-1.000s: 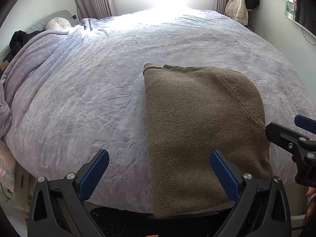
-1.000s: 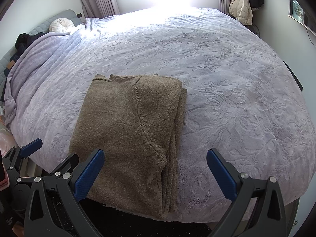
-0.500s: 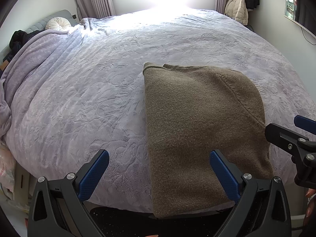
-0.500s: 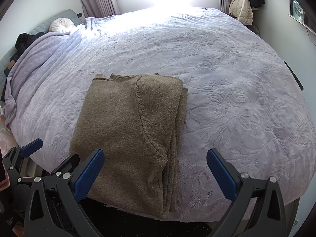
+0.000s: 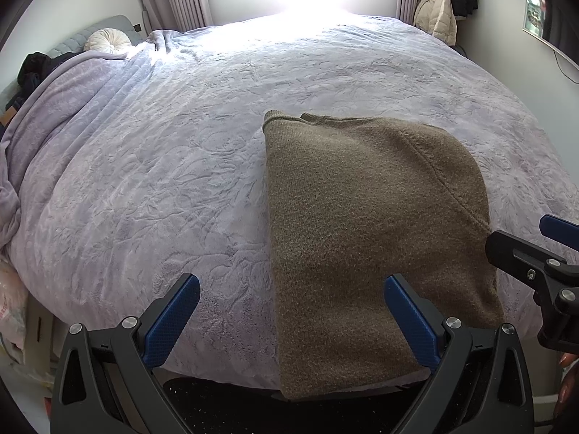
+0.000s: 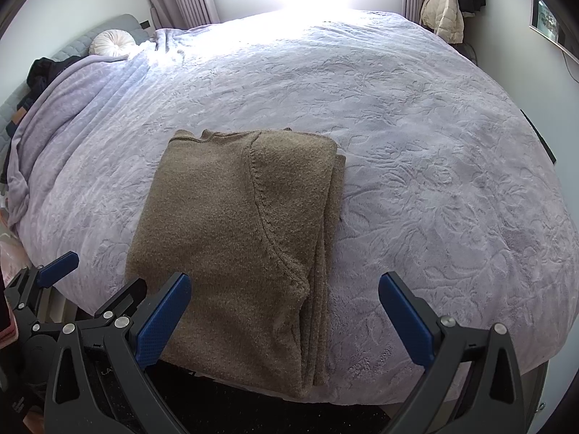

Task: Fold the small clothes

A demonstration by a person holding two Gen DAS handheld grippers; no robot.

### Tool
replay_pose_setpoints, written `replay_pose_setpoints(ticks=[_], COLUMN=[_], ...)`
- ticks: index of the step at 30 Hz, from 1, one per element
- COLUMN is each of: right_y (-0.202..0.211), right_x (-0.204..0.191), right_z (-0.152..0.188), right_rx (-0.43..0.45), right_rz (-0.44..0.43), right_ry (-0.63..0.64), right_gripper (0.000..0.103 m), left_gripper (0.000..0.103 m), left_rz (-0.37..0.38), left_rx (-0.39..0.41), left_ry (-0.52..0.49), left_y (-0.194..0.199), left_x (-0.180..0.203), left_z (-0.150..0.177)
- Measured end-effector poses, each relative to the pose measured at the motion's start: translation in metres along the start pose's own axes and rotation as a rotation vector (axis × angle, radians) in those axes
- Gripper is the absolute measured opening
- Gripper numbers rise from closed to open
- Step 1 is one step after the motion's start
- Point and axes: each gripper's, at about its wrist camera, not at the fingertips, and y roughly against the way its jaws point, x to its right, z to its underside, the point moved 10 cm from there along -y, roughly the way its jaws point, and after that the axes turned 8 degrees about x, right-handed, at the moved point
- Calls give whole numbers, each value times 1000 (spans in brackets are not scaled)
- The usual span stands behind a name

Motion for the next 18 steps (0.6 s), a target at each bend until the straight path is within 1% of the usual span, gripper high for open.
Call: replay_pose_setpoints(ticks=[7, 14, 18], right_y=[-3, -5, -5], right_x=[6, 10, 10], right_z=[0, -1, -1], right_rx=[-6, -9, -9], right_rz=[4, 9, 10], right_ry=[-3, -7, -7], right_gripper=[103, 103, 103], left_gripper=[102, 102, 102], left_rz=[6, 9, 18], left_rx=[-10, 13, 11], left_ry=[16, 12, 8], left_y=[-3, -2, -2], left_x=[-1, 0, 0], left_z=[1, -1, -1])
